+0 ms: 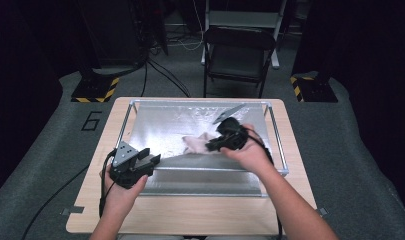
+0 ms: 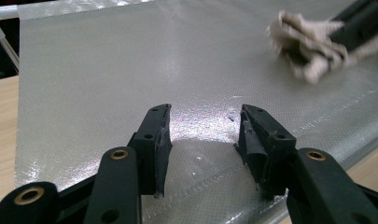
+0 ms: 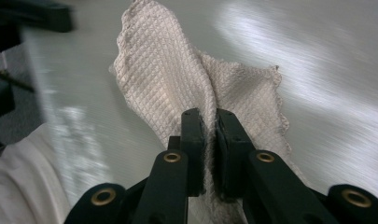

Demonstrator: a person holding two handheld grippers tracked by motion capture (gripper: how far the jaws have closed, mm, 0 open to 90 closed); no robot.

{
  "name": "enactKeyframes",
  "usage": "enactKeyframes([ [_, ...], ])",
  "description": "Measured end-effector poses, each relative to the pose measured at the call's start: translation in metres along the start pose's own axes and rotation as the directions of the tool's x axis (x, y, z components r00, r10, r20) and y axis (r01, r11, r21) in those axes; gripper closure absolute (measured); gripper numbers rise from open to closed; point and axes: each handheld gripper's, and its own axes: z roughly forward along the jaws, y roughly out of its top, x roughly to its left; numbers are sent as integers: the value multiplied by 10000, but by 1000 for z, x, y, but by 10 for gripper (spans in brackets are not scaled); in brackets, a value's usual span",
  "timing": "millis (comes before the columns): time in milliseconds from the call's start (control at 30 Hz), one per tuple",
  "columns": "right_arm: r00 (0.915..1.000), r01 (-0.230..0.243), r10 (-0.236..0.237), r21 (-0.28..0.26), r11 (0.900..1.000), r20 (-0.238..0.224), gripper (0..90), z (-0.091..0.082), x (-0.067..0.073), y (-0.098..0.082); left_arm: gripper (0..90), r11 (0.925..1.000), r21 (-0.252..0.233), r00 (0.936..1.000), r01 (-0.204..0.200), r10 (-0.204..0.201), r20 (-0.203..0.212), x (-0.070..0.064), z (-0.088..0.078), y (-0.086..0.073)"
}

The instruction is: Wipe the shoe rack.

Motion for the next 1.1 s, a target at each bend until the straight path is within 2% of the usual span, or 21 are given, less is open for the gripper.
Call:
enactKeyframes([
  [67, 9962, 840, -839, -27, 9965, 221, 820, 7, 20, 5, 532, 10000, 28, 10000, 1, -1, 3, 0, -1, 0],
  [133, 9804, 1945, -1944, 10, 9809, 313, 820, 12, 39, 10, 533, 10000, 15, 10000, -27, 27, -19, 1, -2, 0],
  [167, 9748, 2200, -2198, -12, 9755, 380, 820, 13, 40, 10, 534, 10000, 25, 10000, -44, 44, 68, 2, -2, 0],
  [200, 9742, 2237, -2238, 53, 9746, 303, 819, 11, 39, 10, 536, 10000, -20, 10000, 12, -12, 61, 2, -2, -1],
  [267, 9802, 1977, -1978, 82, 9802, 92, 821, 6, 29, 6, 536, 10000, -64, 10000, -20, 20, 86, 3, -2, -2],
  [333, 9815, 1786, -1799, 253, 9836, 650, 821, -3, 14, -2, 536, 10000, -47, 10000, -20, 20, 90, 3, -2, -1],
  [367, 9774, 1678, -1712, 374, 9851, 1239, 821, -11, 3, -8, 536, 10000, -28, 10000, 2, -2, 86, 3, -2, -1],
  [433, 9755, 1351, -1419, 512, 9895, 1680, 822, -25, -17, -19, 536, 10000, -23, 10000, -14, 14, 84, 3, -2, -1],
  [500, 9852, 979, -1027, 409, 9944, 1369, 822, -42, -42, -34, 536, 10000, -24, 10000, 1, -1, 76, 3, -2, -1],
  [533, 9896, 487, -516, 250, 9985, 1342, 822, -49, -50, -40, 536, 10000, -26, 10000, -36, 36, 58, 3, -2, -1],
  [600, 9942, 295, -299, 59, 9995, 1034, 821, -57, -57, -47, 536, 10000, 15, 10000, 33, -33, 51, 2, -2, 0],
  [667, 9895, 693, -710, 176, 9974, 1262, 823, -53, -49, -46, 537, 10000, 56, 10000, 48, -48, 17, 1, -1, 0],
  [700, 9898, 982, -1000, 227, 9949, 1018, 823, -50, -43, -43, 537, 10000, 11, 10000, 23, -23, -35, 1, -1, 0],
  [767, 9920, 1259, -1259, 80, 9920, 84, 824, -38, -26, -33, 537, 10000, 56, 10000, -20, 20, -79, 0, 0, 1],
  [800, 9879, 1544, -1544, -31, 9880, -148, 824, -31, -14, -28, 537, 10000, 62, 10000, -28, 29, -76, 0, -1, 1],
  [833, 9783, 1967, -1975, -188, 9803, -629, 824, -22, 0, -22, 537, 10000, 63, 10000, -30, 30, -71, 0, -1, 1],
  [867, 9736, 2066, -2080, -242, 9781, -939, 824, -18, 9, -18, 537, 10000, 74, 10000, -47, 47, -72, 1, -1, 1],
  [900, 9632, 2447, -2460, -258, 9693, -1079, 824, -14, 19, -14, 540, 9999, 62, 9998, -89, 90, -161, 1, -2, 0],
  [967, 9547, 2841, -2851, -242, 9585, -855, 825, -10, 30, -9, 547, 10000, 52, 9998, -34, 35, -170, 4, -3, -1],
  [1067, 9611, 2702, -2692, 85, 9628, -609, 824, -14, 20, -11, 548, 10000, 23, 9999, -50, 51, -117, 5, -3, -1],
  [1100, 9674, 2510, -2499, 224, 9677, -417, 824, -18, 13, -15, 548, 10000, 10, 9998, -64, 64, -162, 4, -3, -1],
])
